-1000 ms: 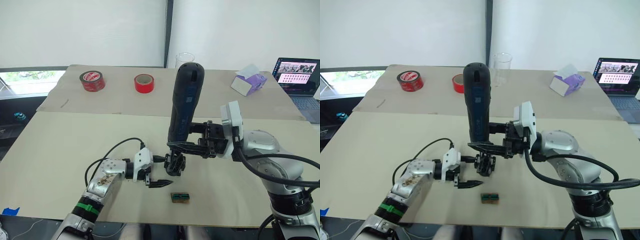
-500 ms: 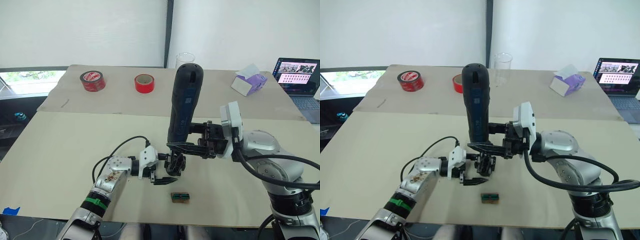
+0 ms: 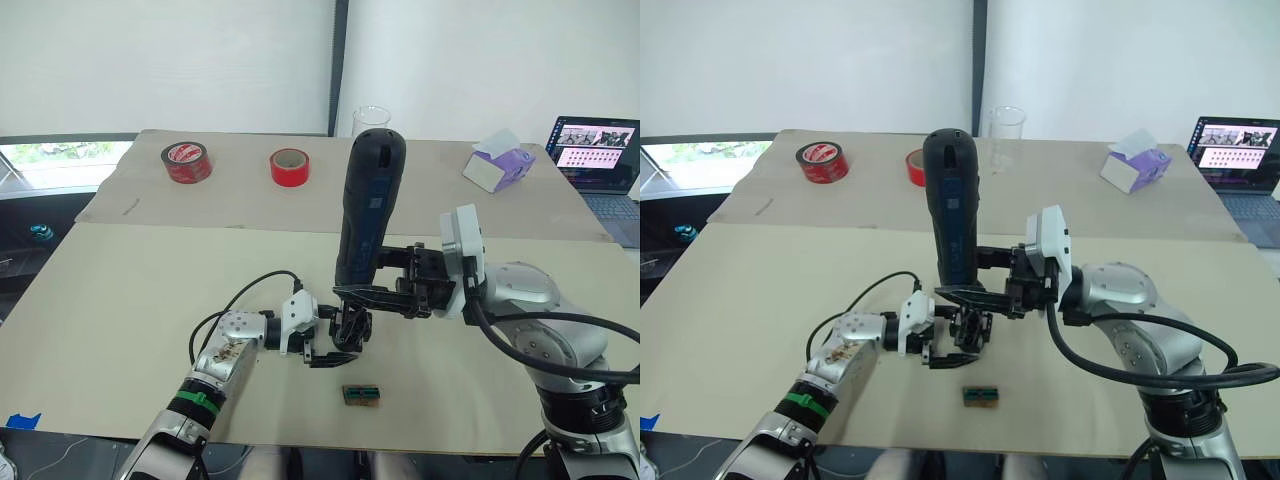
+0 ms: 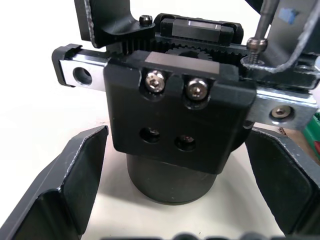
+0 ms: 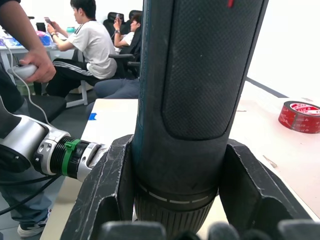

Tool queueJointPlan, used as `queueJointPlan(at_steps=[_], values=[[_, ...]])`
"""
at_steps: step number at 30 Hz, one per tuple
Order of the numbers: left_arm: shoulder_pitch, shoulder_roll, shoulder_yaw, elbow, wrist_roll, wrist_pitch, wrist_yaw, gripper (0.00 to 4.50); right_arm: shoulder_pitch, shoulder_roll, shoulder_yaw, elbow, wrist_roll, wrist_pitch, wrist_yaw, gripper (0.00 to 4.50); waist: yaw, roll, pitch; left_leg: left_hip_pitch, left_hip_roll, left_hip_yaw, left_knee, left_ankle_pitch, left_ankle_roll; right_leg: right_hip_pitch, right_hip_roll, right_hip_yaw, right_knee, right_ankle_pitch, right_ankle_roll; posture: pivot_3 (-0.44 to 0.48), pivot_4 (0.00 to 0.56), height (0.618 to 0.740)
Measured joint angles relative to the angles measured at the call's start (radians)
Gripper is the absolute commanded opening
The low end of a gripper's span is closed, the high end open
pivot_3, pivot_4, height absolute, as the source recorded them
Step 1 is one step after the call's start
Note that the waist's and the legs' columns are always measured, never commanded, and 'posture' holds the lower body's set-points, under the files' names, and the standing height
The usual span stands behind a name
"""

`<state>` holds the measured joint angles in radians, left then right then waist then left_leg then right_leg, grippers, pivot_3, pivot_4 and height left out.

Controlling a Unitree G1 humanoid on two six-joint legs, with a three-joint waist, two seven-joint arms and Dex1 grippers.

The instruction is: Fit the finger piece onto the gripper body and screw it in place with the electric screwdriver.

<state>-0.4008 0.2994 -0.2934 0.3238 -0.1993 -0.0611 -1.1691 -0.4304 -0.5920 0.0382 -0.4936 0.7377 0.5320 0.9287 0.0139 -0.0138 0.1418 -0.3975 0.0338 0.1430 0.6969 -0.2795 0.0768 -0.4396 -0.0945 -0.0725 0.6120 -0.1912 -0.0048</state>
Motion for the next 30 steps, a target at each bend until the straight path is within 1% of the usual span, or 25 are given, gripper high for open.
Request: queueJointPlan(at_steps=[3, 14, 30], values=[[-0.005, -0.005, -0.001, 0.007, 0.008, -0.007, 0.001, 2.34, 0.005, 0.0, 0.0, -0.005, -0.005, 0.0, -0.005, 1.93, 0.001, 0.0, 0.0, 0.0, 0.0, 0.0, 0.0, 0.0, 0.0, 0.0, 0.0, 0.0, 0.0, 0.0, 0.0, 0.0, 0.15, 0.74], [-0.011, -0.014, -0.001, 0.021, 0.034, -0.027, 0.002, 2.3, 0.018, -0.001, 0.002, -0.016, -0.017, -0.002, -0.011, 1.93, 0.005, 0.0, 0.0, 0.0, 0.0, -0.001, 0.001, 0.0, 0.001, 0.001, -0.002, -0.001, 0.0, 0.0, 0.0, 0.0, 0.15, 0.74], [-0.011, -0.016, -0.004, 0.028, 0.04, -0.025, 0.0, 2.3, 0.022, -0.024, 0.054, -0.015, -0.03, 0.0, -0.036, 1.93, 0.005, -0.004, -0.011, 0.003, 0.0, -0.001, 0.0, -0.001, 0.002, 0.003, -0.004, -0.003, -0.001, -0.001, -0.001, 0.0, 0.15, 0.74]])
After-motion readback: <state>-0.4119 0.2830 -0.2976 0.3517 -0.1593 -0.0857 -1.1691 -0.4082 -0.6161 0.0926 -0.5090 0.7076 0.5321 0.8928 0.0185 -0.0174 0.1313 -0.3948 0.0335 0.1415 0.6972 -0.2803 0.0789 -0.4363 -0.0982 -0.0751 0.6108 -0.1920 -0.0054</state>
